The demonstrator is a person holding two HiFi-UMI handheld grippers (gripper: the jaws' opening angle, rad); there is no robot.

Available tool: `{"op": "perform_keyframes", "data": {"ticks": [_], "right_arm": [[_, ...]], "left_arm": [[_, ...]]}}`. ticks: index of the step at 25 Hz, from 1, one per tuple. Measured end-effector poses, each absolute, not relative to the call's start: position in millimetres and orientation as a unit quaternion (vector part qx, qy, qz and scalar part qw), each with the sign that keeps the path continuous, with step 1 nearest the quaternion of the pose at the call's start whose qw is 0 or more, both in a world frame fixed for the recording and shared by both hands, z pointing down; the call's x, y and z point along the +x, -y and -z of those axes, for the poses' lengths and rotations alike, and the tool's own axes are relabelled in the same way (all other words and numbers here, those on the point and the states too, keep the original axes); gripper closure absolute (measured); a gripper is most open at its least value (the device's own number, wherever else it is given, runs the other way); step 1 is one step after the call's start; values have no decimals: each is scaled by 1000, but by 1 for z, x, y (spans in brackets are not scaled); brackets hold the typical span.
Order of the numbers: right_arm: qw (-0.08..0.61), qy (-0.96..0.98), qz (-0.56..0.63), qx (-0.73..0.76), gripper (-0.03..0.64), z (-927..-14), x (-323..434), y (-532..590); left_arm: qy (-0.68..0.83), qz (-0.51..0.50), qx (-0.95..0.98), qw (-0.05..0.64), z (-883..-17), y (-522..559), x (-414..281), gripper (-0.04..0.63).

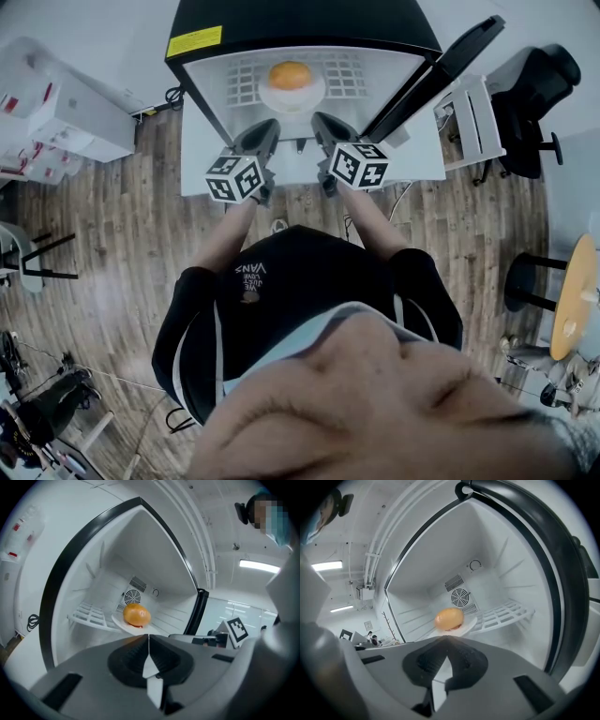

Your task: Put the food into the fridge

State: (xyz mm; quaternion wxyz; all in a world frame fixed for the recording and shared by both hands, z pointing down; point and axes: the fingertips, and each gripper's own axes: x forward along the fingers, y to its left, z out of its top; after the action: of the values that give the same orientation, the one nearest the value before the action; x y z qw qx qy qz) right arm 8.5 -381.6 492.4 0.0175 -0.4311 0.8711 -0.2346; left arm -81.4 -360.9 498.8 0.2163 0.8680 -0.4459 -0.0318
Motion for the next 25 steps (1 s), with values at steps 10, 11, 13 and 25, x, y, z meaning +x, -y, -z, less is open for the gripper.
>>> {"op": "perform_keyframes", "data": {"ticks": [10,11,13,25], "right_arm": [[6,-871,232,-434,604,-497,1,390],[6,-870,232,-434,604,-498,1,391],[6,-869,233,-436,604,-498,1,393],[9,-864,236,-445,604,-499,1,404]], "left_arm": [[435,23,872,222,-503,372,-78,574],[435,23,872,223,-504,373,-77,574],[434,22,873,224,-506,376,-78,575],[425,25,872,242,-511,390,-79,574]]}}
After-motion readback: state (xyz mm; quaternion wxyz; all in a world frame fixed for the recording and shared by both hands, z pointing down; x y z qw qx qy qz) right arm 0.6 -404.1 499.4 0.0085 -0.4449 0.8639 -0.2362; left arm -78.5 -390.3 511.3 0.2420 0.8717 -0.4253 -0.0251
